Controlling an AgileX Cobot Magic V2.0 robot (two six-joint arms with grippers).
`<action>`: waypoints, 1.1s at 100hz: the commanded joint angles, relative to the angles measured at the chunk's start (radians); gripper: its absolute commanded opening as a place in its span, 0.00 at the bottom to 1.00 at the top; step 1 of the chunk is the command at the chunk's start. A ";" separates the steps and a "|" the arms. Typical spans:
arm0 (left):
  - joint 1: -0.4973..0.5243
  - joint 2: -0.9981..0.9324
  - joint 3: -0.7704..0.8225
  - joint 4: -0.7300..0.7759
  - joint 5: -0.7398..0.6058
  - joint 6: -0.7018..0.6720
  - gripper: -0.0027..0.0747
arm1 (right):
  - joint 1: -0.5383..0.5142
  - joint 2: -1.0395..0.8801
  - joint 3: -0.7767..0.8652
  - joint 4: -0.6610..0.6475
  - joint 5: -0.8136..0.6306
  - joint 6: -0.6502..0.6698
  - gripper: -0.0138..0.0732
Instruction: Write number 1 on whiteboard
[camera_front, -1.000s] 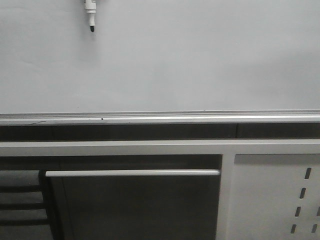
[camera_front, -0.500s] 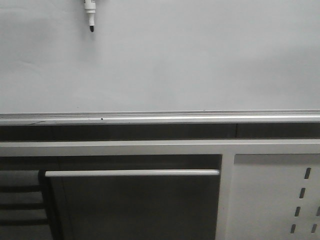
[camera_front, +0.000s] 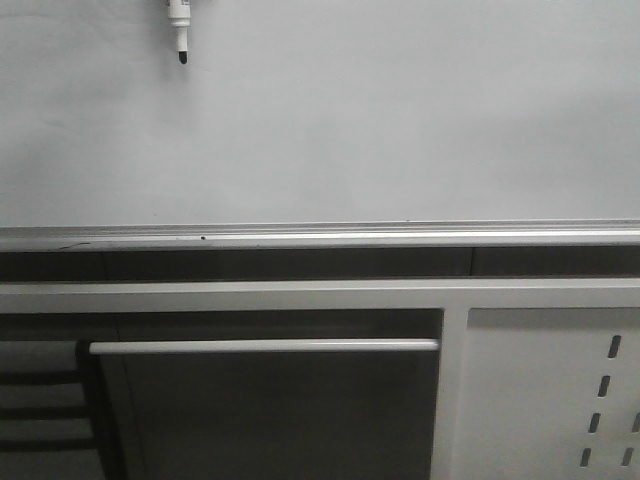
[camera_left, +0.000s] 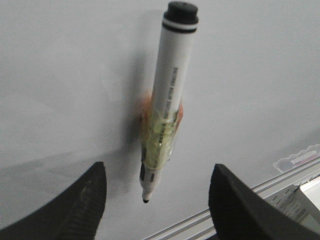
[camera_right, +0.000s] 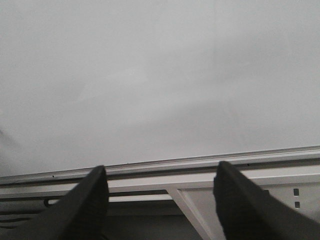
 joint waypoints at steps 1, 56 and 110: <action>-0.006 0.014 -0.062 -0.002 0.002 0.006 0.51 | -0.007 0.013 -0.037 0.017 -0.074 -0.012 0.64; -0.006 0.101 -0.124 0.002 -0.057 0.014 0.38 | -0.007 0.013 -0.037 0.017 -0.074 -0.012 0.64; -0.006 0.097 -0.125 0.040 -0.020 0.014 0.01 | -0.007 0.013 -0.037 0.017 -0.075 -0.012 0.64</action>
